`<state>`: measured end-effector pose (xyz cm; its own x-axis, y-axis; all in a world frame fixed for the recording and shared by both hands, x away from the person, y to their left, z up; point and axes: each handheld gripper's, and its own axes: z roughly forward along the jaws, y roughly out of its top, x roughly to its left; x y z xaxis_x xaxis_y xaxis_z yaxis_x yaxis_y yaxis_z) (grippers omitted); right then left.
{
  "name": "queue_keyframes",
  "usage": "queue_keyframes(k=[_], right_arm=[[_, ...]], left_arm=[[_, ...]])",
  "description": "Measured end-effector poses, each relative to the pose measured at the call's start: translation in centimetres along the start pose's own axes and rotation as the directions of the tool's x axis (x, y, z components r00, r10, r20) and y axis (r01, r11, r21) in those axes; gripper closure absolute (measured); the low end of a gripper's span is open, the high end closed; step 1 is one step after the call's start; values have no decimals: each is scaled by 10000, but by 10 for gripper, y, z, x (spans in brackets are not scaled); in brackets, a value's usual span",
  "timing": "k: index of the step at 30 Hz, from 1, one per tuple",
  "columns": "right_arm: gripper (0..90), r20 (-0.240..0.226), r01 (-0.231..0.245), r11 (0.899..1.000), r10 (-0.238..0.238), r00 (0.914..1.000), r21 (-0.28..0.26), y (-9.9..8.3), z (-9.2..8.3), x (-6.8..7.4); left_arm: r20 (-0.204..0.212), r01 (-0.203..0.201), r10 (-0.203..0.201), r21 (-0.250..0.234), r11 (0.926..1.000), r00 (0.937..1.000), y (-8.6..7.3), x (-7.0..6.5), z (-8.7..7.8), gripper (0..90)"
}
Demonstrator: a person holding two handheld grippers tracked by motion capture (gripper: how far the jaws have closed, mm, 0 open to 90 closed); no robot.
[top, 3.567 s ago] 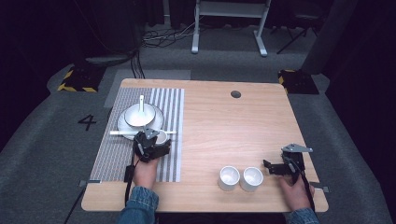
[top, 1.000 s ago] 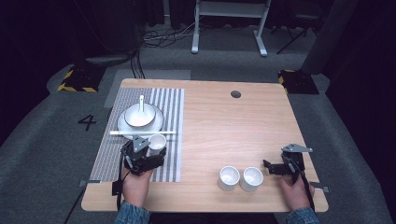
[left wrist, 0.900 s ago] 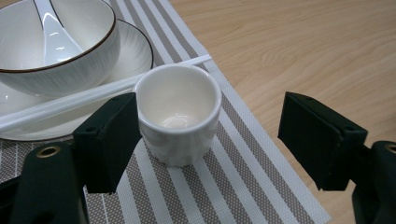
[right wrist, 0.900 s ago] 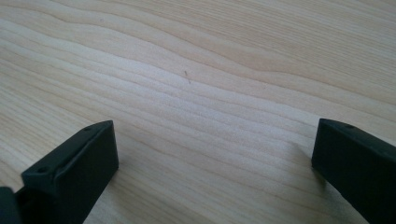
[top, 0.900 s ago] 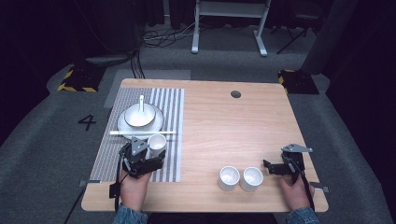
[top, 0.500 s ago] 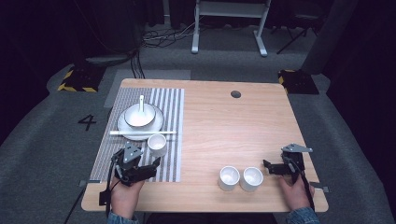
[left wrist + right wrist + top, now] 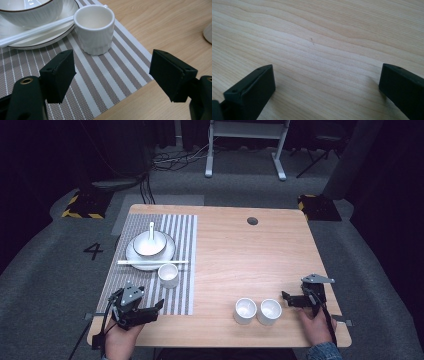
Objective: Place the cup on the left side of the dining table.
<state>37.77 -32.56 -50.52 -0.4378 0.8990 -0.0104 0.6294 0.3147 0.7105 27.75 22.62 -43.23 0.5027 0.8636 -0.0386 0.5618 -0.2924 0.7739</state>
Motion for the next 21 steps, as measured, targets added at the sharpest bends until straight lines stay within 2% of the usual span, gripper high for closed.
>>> queue_keyframes(k=[4, 7, 12, 16, 18, 19, 20, 21], right_arm=[[5, 3, 4, 10000, -4, 10000, -3, 0, 0, 0], [5, 3, 3, 10000, -3, 10000, -2, 0, 0, 0], [5, 21, 8, 10000, -8, 10000, -7, 0, 0, 0], [5, 19, 9, 10000, -9, 10000, -7, 0, 0, 0], [5, 22, 7, 10000, -7, 10000, -5, 0, 0, 0], [5, 22, 11, 10000, -11, 10000, -5, 0, 0, 0], [5, 21, 9, 10000, -9, 10000, -7, 0, 0, 0], [5, 21, 8, 10000, -8, 10000, -6, 0, 0, 0]], left_arm=[[45, -38, 38, 33, 10000, 10000, -6, 3, -4, 208], [-110, -185, 188, 294, 9994, 9998, -12, 6, -4, 208], [-305, 83, -55, 926, 9957, 9995, -26, 13, 6, 208], [-276, 205, -175, 1162, 9930, 9995, -29, 15, 10, 208], [-323, 318, -274, 1479, 9885, 9991, -32, 17, 15, 208], [-323, 318, -274, 1479, 9885, 9991, -32, 17, 15, 208], [-446, 448, -377, 1704, 9844, 9983, -34, 18, 19, 208], [-542, 457, -367, 1746, 9836, 9979, -35, 19, 20, 208]])
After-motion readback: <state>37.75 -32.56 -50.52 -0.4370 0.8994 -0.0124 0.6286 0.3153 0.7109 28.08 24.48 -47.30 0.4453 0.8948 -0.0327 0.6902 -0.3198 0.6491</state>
